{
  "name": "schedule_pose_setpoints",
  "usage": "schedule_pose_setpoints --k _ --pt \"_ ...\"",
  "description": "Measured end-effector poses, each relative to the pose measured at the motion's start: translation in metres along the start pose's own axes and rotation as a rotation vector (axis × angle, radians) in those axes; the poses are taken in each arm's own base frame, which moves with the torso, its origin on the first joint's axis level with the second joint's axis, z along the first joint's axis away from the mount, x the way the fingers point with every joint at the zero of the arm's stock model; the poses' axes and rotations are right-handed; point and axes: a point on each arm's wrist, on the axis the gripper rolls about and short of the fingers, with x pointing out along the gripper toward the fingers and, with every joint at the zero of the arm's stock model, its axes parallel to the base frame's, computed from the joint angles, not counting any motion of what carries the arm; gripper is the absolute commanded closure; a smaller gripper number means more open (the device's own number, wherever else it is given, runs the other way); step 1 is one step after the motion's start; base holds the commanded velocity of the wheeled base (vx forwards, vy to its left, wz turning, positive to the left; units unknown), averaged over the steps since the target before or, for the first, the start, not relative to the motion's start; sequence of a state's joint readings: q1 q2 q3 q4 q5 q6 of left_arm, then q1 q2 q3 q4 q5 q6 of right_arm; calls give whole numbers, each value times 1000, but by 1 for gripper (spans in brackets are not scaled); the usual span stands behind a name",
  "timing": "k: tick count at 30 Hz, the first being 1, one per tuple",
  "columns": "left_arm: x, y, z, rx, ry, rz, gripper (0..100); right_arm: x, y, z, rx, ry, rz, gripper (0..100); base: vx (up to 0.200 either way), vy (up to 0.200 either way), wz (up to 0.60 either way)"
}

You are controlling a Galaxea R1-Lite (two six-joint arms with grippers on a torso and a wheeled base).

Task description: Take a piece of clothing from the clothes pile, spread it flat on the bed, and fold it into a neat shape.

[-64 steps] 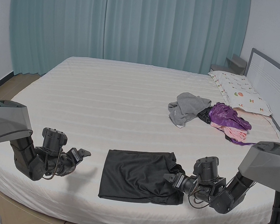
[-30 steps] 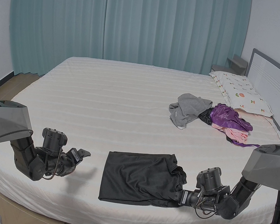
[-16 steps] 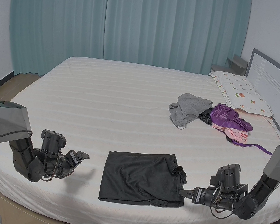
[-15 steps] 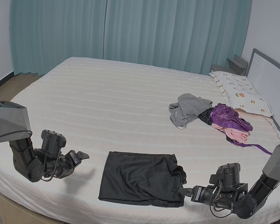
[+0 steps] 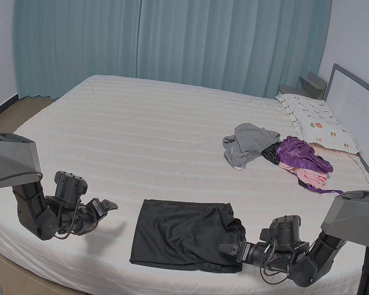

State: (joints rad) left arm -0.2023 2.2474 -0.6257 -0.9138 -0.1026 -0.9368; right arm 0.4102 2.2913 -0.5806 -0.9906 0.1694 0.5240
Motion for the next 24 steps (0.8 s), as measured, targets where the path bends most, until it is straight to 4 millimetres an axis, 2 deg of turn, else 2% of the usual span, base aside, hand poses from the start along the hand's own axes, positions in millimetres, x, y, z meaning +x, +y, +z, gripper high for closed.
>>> schedule_pose_setpoints --k 8,24 --pt "0 0 0 -1 -1 1 0 -2 -9 -12 -20 42 -34 100 0 0 0" --pt "0 0 0 -1 -1 1 0 -23 -21 -13 6 53 -64 100 0 0 0"
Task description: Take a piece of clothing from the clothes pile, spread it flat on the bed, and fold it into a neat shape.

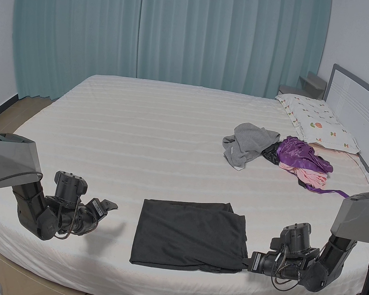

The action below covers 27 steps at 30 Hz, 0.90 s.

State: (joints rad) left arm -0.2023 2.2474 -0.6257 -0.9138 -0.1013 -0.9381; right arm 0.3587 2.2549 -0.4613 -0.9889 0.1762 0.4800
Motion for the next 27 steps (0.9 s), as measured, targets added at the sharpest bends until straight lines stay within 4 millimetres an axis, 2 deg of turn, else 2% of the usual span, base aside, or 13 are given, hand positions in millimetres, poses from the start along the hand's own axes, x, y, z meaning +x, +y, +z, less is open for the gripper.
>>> schedule_pose_setpoints --k 1,2,11,18,27 --pt "0 0 0 0 0 0 0 0 0 0 0 1 -1 100 0 0 0" --pt "0 0 0 0 0 0 0 0 0 0 -1 0 0 0 0 0 0" --pt "0 0 0 0 0 0 0 0 1 7 6 -29 19 0 0 0 0" --pt "0 0 0 -4 0 -1 0 10 4 36 43 -132 63 0 0 0 0" --pt "-1 0 0 -4 1 -1 0 51 6 85 66 -222 90 0 0 0 0"
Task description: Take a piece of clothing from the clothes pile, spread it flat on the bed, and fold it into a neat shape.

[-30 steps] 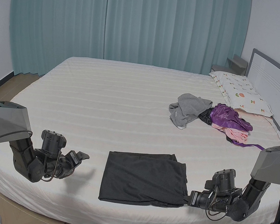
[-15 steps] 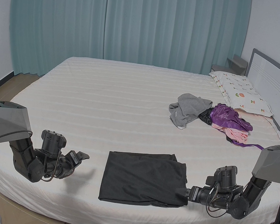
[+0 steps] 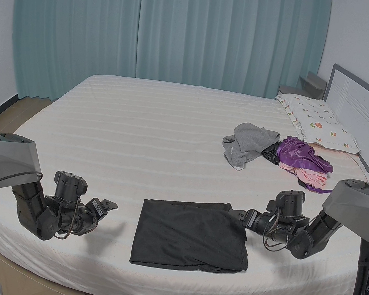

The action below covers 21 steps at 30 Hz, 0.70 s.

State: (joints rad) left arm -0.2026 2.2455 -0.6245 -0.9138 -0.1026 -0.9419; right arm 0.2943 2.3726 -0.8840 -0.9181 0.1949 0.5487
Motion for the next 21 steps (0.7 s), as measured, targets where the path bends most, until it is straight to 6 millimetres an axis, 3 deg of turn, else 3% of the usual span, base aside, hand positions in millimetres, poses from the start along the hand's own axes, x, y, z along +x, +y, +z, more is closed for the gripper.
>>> schedule_pose_setpoints --k 7,14,15,21 --pt "0 0 0 0 -1 0 0 33 -14 13 36 30 -18 0 0 0 0" --pt "0 0 0 1 -1 0 0 44 -22 12 79 50 7 0 0 0 0" --pt "0 0 0 1 -1 -1 0 45 -22 12 81 53 12 100 0 0 0" --pt "0 -1 0 3 -2 -1 0 49 -25 12 102 64 30 100 0 0 0"
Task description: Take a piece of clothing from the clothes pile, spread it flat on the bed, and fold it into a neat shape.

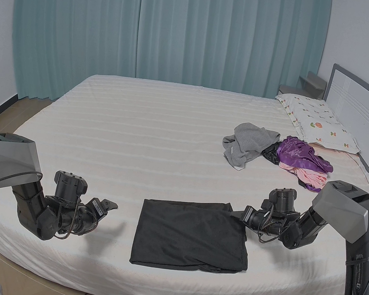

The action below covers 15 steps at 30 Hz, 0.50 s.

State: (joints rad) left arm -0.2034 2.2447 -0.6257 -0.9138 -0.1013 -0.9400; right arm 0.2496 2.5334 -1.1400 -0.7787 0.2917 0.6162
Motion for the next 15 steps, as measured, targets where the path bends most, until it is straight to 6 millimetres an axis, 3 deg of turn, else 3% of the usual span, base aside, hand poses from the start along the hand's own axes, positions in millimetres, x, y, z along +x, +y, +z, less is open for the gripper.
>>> schedule_pose_setpoints --k 15 --pt "1 0 0 2 -9 10 0 -2 -8 21 74 -69 -1 100 0 0 0"
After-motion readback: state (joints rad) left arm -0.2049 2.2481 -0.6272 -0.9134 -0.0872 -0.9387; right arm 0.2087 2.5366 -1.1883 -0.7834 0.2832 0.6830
